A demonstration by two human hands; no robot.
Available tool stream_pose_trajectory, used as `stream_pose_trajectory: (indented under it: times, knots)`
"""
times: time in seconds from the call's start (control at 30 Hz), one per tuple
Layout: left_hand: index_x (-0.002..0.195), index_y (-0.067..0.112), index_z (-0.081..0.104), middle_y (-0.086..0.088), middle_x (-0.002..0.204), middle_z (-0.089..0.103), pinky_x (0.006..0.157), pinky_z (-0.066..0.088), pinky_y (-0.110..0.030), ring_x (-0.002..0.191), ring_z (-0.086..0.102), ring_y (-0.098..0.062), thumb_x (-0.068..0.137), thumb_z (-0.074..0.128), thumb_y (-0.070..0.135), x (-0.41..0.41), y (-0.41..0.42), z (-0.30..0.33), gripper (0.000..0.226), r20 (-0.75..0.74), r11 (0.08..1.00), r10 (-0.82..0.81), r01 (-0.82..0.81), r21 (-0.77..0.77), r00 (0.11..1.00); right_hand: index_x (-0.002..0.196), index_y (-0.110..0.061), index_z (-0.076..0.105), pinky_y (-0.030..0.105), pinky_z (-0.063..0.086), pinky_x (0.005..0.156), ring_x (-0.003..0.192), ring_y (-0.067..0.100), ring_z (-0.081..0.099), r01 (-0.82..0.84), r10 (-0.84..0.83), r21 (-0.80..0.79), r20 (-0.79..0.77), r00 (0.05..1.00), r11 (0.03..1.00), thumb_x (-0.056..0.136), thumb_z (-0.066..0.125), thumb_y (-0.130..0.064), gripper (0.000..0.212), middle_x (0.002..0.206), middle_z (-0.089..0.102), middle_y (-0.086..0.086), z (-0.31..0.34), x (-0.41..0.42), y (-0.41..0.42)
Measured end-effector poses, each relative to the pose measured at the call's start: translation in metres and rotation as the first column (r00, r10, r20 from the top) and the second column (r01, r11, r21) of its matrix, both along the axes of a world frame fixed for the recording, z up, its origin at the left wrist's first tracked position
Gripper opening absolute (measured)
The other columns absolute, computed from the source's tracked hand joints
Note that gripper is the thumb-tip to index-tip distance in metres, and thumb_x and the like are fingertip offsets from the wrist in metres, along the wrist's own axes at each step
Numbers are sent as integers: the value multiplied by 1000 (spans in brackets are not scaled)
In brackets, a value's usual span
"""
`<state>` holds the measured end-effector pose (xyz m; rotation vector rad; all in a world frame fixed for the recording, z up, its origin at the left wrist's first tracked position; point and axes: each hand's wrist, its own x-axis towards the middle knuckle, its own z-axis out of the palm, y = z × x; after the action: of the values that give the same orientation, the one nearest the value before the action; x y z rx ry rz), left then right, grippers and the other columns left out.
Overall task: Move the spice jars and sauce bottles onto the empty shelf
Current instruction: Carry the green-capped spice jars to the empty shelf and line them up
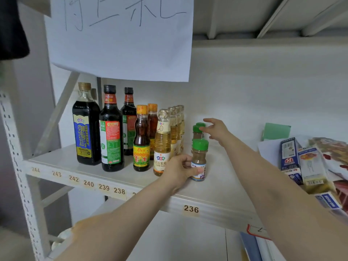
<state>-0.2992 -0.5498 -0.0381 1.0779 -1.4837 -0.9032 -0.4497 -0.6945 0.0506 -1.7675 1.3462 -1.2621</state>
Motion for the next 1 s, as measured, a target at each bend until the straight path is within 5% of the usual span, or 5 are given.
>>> stream_pose_trajectory:
  times: [0.1, 0.23, 0.57, 0.87, 1.0]
  knots:
    - [109, 2, 66, -13, 101, 70, 81, 55, -23, 86, 65, -16, 76, 76, 9, 0, 0, 2, 36, -10, 1000, -8, 9, 18, 1000, 132, -13, 54, 24, 47, 62, 97, 24, 54, -24, 23, -4, -66, 998, 1000, 83, 73, -16, 53, 113, 54, 11, -3, 10, -5]
    - [109, 0, 65, -10, 94, 68, 80, 54, -22, 79, 63, -13, 76, 76, 9, 0, 0, 2, 37, -17, 1000, 0, 0, 13, 1000, 122, -11, 59, 43, 53, 87, 109, 35, 59, 5, -7, -14, -95, 995, 1000, 77, 78, -13, 49, 122, 59, 18, -9, 15, -10]
    - [106, 0, 65, -9, 93, 70, 82, 55, -28, 78, 64, -14, 73, 77, 4, 1, -1, 1, 35, -27, 999, -12, 13, 34, 1000, 93, -8, 51, 43, 57, 81, 89, 33, 66, -40, 37, 27, 109, 993, 999, 76, 75, 2, 31, 111, 63, 22, -10, 1, 2]
    - [101, 4, 67, -17, 99, 71, 92, 53, -46, 93, 68, -30, 72, 78, 5, 0, 14, 8, 32, -28, 999, -1, 2, 42, 1000, 115, 3, 55, 25, 60, 67, 93, 29, 63, 15, -13, -9, 121, 993, 1000, 78, 74, 1, 42, 107, 62, 21, 31, -42, 64]
    - [108, 2, 65, -5, 89, 70, 78, 56, -22, 77, 68, -10, 76, 75, 5, -4, 31, 17, 34, -11, 999, -53, 53, -1, 999, 114, 0, 56, 28, 59, 72, 93, 29, 65, 75, -73, -18, 82, 994, 997, 78, 74, -1, 40, 110, 62, 23, 42, -60, 115]
